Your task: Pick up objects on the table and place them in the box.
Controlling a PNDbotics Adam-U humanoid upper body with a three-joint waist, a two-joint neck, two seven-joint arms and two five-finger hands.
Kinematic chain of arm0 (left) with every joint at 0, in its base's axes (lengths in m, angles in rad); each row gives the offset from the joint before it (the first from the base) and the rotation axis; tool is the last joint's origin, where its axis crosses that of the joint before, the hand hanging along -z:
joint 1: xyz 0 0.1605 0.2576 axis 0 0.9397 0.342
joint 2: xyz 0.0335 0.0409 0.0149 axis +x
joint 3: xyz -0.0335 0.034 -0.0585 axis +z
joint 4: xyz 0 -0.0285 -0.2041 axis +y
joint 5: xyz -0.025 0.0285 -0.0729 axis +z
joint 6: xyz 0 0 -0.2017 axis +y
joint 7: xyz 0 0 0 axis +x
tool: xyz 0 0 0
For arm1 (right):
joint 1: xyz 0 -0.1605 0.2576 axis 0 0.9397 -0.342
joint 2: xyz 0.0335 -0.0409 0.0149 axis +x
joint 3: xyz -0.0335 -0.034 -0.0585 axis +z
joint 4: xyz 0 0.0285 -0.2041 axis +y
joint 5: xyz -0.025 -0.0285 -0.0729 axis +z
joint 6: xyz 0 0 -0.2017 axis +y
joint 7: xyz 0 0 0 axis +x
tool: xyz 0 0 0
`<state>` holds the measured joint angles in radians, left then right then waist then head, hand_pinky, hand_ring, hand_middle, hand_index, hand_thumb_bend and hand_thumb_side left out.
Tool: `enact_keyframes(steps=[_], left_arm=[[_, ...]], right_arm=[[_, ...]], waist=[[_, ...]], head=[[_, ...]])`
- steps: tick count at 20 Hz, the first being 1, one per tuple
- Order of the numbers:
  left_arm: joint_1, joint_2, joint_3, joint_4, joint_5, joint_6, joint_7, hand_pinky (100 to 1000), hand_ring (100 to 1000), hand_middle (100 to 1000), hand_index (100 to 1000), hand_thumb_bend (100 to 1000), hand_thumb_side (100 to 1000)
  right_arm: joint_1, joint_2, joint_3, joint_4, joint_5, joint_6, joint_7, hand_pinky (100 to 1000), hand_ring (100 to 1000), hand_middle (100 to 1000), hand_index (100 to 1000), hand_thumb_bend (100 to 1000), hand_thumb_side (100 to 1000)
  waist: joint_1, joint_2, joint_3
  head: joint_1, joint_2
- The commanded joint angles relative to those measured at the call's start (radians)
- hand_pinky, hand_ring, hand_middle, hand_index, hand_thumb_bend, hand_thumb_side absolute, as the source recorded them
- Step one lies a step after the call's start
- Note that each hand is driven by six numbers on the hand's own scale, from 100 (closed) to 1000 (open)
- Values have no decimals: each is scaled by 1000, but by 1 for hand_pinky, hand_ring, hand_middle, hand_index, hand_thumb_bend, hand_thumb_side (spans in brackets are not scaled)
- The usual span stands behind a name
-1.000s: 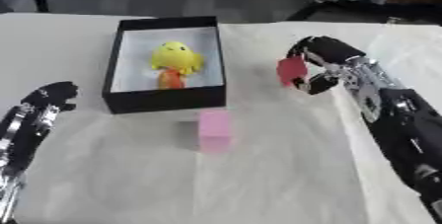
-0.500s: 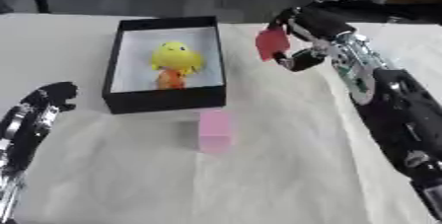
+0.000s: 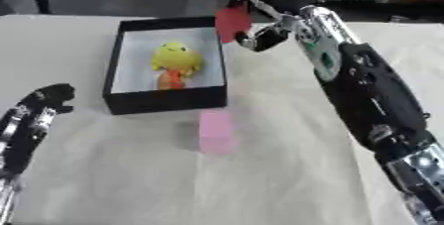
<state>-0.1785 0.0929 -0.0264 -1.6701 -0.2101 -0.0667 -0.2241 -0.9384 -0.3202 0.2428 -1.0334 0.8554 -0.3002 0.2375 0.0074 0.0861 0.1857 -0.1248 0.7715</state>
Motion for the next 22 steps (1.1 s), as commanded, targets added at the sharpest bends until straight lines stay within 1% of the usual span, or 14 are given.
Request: enact_keyframes(steps=[1, 5, 6, 8, 9, 10, 12, 13, 14, 16, 17, 18, 19, 22], left_arm=[[-17, -1, -5, -15, 7, -3, -8, 794, 827, 756, 820, 246, 740], [-21, -5, -8, -15, 8, -4, -12, 794, 826, 755, 820, 248, 739], [-22, -6, -9, -15, 8, -4, -12, 794, 826, 755, 820, 248, 739], [-24, -7, -10, -16, 9, -5, -13, 794, 826, 755, 820, 248, 738], [-25, -8, -10, -16, 9, -5, -13, 794, 826, 755, 820, 249, 738], [-25, -8, -10, -16, 9, -4, -13, 794, 826, 755, 820, 249, 738], [-26, -9, -10, -16, 10, -5, -14, 794, 825, 755, 820, 249, 738], [-26, -9, -11, -16, 10, -5, -14, 794, 825, 754, 820, 248, 739], [-26, -9, -11, -16, 10, -4, -14, 794, 825, 754, 820, 248, 739], [-27, -9, -10, -16, 10, -4, -14, 794, 825, 754, 820, 248, 738], [-27, -9, -10, -16, 9, -4, -13, 793, 825, 754, 820, 249, 738], [-27, -9, -10, -16, 10, -4, -13, 793, 825, 754, 820, 249, 738], [-27, -9, -10, -16, 10, -4, -13, 793, 825, 754, 820, 249, 738], [-26, -9, -9, -16, 9, -4, -12, 794, 825, 754, 820, 248, 738]], right_arm=[[-43, 56, -24, 69, 39, 7, -8, 844, 617, 374, 484, 100, 100], [-60, 108, -38, 164, 87, -19, -52, 846, 632, 439, 547, 100, 105], [-61, 118, -41, 180, 97, -24, -61, 847, 635, 450, 559, 100, 119], [-62, 134, -46, 205, 115, -30, -80, 850, 655, 498, 620, 100, 178], [-63, 139, -46, 213, 122, -34, -86, 854, 672, 539, 666, 100, 236], [-63, 143, -46, 218, 130, -36, -91, 855, 679, 553, 681, 100, 270], [-63, 149, -46, 223, 142, -38, -100, 860, 702, 607, 744, 100, 442], [-62, 151, -46, 225, 146, -38, -105, 864, 715, 632, 793, 100, 570], [-61, 153, -45, 226, 147, -39, -107, 869, 729, 660, 823, 120, 620], [-60, 153, -41, 225, 151, -43, -111, 875, 749, 714, 866, 144, 694], [-59, 154, -40, 224, 153, -43, -115, 883, 769, 760, 898, 164, 737], [-58, 154, -38, 222, 155, -44, -118, 885, 777, 778, 911, 168, 755], [-57, 153, -36, 221, 155, -46, -121, 890, 792, 809, 925, 164, 796], [-52, 150, -34, 213, 139, -54, -125, 895, 807, 853, 946, 144, 812]], waist=[[12, 2, 6], [14, 6, 15], [14, 7, 17], [14, 8, 20], [14, 8, 21], [14, 8, 22], [14, 8, 23], [13, 8, 23], [13, 8, 23], [13, 7, 23], [13, 7, 22], [13, 7, 22], [13, 7, 22], [12, 6, 19]], head=[[-11, -2], [-19, -2], [-21, -2], [-23, -2], [-23, -2], [-23, -2], [-24, -2], [-24, -2], [-24, -2], [-24, -2], [-24, -2], [-24, -2], [-23, -2], [-20, -2]])
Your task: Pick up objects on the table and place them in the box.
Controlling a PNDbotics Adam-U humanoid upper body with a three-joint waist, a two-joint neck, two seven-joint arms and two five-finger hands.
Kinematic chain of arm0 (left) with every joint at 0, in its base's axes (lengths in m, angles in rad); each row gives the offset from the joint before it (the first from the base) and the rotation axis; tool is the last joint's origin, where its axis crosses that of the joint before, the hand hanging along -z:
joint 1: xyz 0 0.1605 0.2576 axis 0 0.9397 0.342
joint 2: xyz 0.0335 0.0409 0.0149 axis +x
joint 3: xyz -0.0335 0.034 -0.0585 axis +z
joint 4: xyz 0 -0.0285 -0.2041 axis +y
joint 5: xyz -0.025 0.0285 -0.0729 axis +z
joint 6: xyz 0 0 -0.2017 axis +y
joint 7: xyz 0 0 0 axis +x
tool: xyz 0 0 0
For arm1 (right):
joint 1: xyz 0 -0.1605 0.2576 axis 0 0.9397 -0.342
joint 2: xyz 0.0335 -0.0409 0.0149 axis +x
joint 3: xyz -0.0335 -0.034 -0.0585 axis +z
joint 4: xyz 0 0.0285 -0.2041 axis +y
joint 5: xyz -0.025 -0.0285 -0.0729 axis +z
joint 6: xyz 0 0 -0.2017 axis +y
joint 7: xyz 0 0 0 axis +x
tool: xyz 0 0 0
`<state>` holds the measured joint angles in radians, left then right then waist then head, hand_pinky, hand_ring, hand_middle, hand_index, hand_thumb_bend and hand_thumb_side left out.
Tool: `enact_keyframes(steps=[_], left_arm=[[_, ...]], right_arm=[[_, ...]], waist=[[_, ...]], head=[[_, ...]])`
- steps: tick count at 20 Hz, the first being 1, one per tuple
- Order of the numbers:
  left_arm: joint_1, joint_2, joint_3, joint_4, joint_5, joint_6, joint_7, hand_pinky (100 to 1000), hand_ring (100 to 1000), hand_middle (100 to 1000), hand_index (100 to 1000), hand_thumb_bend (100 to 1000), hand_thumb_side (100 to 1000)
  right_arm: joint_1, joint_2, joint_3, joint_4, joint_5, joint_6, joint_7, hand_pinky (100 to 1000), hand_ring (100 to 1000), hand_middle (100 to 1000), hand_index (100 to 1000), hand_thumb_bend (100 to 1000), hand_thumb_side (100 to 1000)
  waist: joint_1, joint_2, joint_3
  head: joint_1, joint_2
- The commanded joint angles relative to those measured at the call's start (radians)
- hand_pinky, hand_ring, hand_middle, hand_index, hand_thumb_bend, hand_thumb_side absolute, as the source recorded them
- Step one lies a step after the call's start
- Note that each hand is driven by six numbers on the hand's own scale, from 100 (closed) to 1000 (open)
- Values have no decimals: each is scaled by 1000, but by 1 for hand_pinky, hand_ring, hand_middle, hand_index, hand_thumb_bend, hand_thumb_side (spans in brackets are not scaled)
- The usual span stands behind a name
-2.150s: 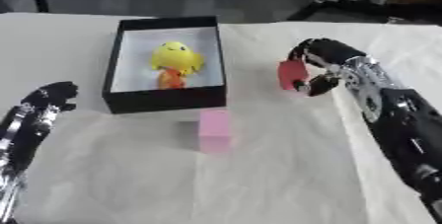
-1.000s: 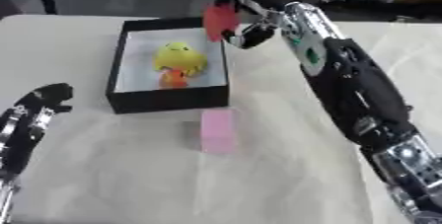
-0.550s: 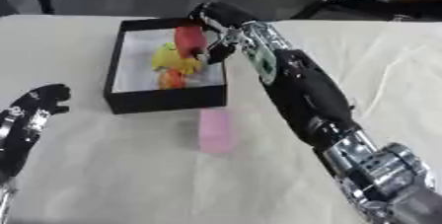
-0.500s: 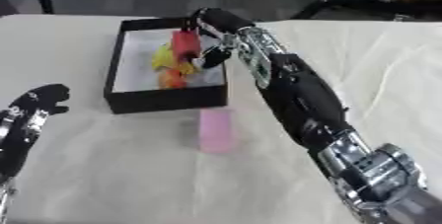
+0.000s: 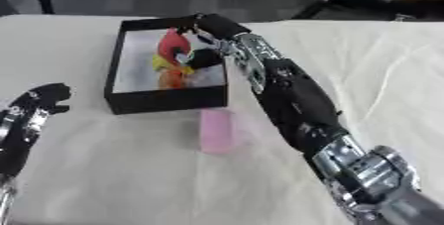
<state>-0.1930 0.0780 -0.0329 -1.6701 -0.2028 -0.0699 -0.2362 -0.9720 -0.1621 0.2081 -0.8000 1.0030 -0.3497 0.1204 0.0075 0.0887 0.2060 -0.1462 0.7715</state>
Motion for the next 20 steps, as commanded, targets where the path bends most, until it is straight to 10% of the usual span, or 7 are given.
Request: enact_keyframes(steps=[1, 20], left_arm=[[-12, 7, -2, -16, 2, -1, 1, 794, 824, 754, 820, 248, 738], [6, 26, 28, -18, -9, 3, 27, 793, 822, 751, 818, 252, 736]], right_arm=[[-16, -12, 3, -28, -19, -8, -8, 897, 813, 870, 951, 139, 812], [118, -153, 63, -353, -285, -3, 90, 901, 817, 867, 948, 100, 772]], waist=[[11, 3, -2], [-4, -12, -46]], head=[[3, -2], [47, -2]])
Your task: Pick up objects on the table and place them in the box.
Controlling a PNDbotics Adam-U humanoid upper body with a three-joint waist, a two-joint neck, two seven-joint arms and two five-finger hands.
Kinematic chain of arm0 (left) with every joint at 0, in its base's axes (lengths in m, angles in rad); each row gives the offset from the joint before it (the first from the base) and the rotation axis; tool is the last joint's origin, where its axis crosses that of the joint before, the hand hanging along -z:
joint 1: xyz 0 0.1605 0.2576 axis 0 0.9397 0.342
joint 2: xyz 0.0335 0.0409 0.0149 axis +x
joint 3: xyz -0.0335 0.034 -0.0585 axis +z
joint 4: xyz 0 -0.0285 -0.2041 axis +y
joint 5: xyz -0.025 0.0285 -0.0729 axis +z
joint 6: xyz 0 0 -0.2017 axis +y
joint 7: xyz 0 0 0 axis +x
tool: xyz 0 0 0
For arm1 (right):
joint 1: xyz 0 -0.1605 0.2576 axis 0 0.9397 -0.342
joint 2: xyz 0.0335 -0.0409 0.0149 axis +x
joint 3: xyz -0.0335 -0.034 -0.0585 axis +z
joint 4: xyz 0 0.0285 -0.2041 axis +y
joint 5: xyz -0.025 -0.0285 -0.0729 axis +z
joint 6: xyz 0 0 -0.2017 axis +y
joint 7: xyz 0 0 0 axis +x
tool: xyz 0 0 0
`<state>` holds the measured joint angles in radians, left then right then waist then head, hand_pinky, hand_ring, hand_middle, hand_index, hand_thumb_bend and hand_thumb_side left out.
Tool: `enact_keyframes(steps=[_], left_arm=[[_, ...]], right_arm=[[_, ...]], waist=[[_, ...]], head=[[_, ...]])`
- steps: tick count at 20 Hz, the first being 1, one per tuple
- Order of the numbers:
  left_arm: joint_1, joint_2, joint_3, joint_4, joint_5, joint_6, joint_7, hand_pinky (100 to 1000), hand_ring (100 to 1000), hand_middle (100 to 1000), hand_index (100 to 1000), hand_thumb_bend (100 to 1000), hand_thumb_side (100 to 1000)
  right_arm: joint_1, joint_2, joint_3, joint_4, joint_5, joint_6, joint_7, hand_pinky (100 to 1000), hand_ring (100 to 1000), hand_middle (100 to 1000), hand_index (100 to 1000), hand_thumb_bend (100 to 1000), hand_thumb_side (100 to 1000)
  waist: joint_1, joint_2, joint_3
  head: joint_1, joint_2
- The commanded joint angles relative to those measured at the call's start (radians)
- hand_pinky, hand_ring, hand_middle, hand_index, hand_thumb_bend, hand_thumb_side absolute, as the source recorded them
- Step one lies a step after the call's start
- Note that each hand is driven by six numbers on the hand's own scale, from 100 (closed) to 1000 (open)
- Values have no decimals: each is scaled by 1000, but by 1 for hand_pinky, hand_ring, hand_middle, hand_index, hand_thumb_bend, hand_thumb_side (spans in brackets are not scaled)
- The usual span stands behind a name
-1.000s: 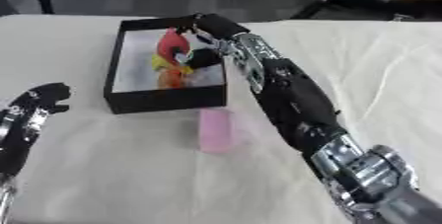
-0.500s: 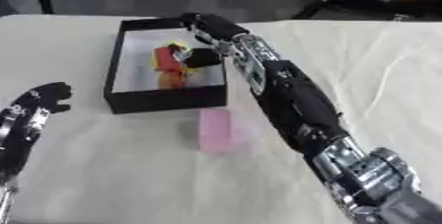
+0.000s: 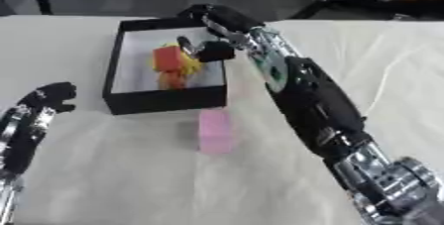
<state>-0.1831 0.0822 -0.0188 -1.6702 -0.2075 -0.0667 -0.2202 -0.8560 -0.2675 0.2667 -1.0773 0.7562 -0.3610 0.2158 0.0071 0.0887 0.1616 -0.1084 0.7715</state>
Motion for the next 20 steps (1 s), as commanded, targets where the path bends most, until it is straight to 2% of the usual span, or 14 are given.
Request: enact_keyframes(steps=[1, 4, 6, 11, 12, 15, 17, 20], left_arm=[[-3, 24, 18, -19, -4, 0, 15, 793, 821, 751, 818, 251, 736], [-1, 29, 31, -21, -7, 1, 25, 792, 813, 718, 813, 244, 740], [0, 31, 33, -22, -11, -4, 17, 789, 805, 685, 812, 239, 738], [0, 34, 48, -25, -5, -11, 31, 789, 805, 705, 813, 247, 730], [0, 35, 50, -25, -5, -10, 37, 789, 805, 707, 813, 247, 730], [0, 35, 49, -24, -6, -7, 45, 789, 806, 709, 814, 247, 730], [-1, 35, 48, -23, -6, -7, 45, 789, 806, 709, 815, 248, 730], [0, 35, 49, -23, -7, -6, 46, 789, 806, 710, 815, 250, 730]], right_arm=[[21, -60, 7, -102, -51, 15, -7, 900, 815, 865, 947, 100, 767], [85, -96, 15, -180, -86, 44, 3, 890, 802, 846, 940, 100, 773], [126, -111, 18, -233, -116, 73, 19, 887, 796, 838, 936, 100, 739], [211, -159, 49, -371, -162, 129, 89, 901, 813, 853, 948, 100, 706], [223, -166, 59, -395, -160, 132, 106, 908, 823, 861, 952, 140, 673], [254, -177, 93, -453, -135, 115, 160, 924, 844, 879, 967, 265, 579], [268, -179, 112, -475, -108, 89, 193, 931, 855, 892, 977, 301, 542], [283, -175, 126, -489, -59, 54, 243, 938, 866, 904, 985, 324, 534]], waist=[[-4, -13, -3], [-7, -17, -10], [-9, -18, -13], [-11, -18, -14], [-11, -19, -14], [-11, -18, -13], [-11, -18, -12], [-11, -19, -11]], head=[[11, -2], [19, -2], [21, -2], [25, -2], [25, -2], [24, -2], [24, -2], [24, -2]])
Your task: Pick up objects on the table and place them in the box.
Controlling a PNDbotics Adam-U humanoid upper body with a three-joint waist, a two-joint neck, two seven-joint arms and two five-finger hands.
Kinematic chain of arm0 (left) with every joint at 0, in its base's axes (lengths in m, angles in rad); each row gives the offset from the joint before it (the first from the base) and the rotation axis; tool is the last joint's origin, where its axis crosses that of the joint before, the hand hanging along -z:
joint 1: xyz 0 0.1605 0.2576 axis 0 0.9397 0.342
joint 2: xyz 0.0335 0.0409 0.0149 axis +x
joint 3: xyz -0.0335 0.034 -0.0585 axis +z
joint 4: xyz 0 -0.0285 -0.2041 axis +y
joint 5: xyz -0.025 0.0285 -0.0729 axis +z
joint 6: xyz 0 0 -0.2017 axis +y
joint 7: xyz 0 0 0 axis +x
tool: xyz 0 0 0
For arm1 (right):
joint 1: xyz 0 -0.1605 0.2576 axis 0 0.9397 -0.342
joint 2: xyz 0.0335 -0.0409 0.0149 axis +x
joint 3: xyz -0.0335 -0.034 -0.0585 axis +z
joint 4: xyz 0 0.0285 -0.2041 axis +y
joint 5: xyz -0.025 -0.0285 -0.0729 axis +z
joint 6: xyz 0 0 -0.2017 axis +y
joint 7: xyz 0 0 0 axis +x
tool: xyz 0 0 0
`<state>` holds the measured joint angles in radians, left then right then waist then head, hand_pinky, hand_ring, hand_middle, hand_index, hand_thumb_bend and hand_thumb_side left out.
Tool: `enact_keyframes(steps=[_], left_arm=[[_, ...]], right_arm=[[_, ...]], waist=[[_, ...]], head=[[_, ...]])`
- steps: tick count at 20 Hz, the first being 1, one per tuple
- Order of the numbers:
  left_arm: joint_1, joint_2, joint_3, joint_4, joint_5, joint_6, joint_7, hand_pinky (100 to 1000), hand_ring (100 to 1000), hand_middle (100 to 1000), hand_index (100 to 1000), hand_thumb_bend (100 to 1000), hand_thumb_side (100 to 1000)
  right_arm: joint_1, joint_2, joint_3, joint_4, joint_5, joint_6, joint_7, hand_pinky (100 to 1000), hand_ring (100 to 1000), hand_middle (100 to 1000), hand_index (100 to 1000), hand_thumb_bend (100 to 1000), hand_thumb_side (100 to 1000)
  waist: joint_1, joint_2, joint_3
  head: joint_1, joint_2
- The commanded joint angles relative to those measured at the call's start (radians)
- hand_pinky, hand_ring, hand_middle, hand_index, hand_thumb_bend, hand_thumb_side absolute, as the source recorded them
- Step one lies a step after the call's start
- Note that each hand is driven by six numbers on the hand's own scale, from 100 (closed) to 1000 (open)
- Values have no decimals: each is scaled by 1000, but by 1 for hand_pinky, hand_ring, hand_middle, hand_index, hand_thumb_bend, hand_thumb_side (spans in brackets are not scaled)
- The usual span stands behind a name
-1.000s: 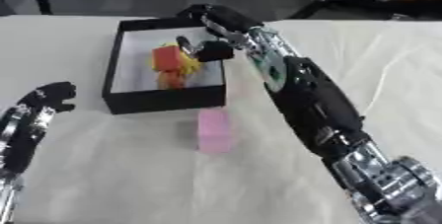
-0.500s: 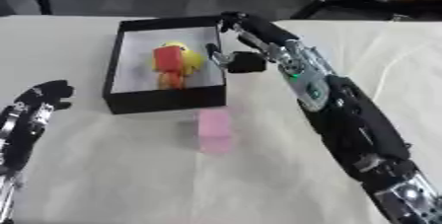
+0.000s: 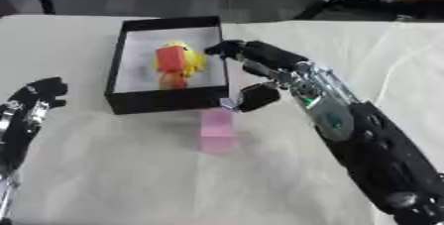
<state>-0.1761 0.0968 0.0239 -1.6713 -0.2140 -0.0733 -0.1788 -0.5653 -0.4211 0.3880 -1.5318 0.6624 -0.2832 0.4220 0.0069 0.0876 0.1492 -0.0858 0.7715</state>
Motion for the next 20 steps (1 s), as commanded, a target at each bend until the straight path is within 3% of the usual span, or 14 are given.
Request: enact_keyframes(steps=[1, 10, 20], left_arm=[[-7, 20, 6, -21, -1, 0, 4, 789, 806, 710, 815, 250, 730], [-7, 20, 5, -21, -1, 0, 2, 789, 805, 710, 816, 254, 729], [-6, 20, 5, -21, -2, 0, 0, 789, 805, 709, 817, 258, 728]], right_arm=[[-5, -19, 8, -37, 50, -34, 52, 941, 871, 908, 989, 333, 540], [0, -2, 19, -43, 99, -84, 139, 947, 878, 915, 993, 345, 603], [5, 10, 40, 44, 134, -109, 168, 948, 882, 919, 995, 342, 653]], waist=[[-11, -18, 1], [-11, -17, 0], [-13, -16, 0]], head=[[2, -2], [0, -2], [1, -2]])
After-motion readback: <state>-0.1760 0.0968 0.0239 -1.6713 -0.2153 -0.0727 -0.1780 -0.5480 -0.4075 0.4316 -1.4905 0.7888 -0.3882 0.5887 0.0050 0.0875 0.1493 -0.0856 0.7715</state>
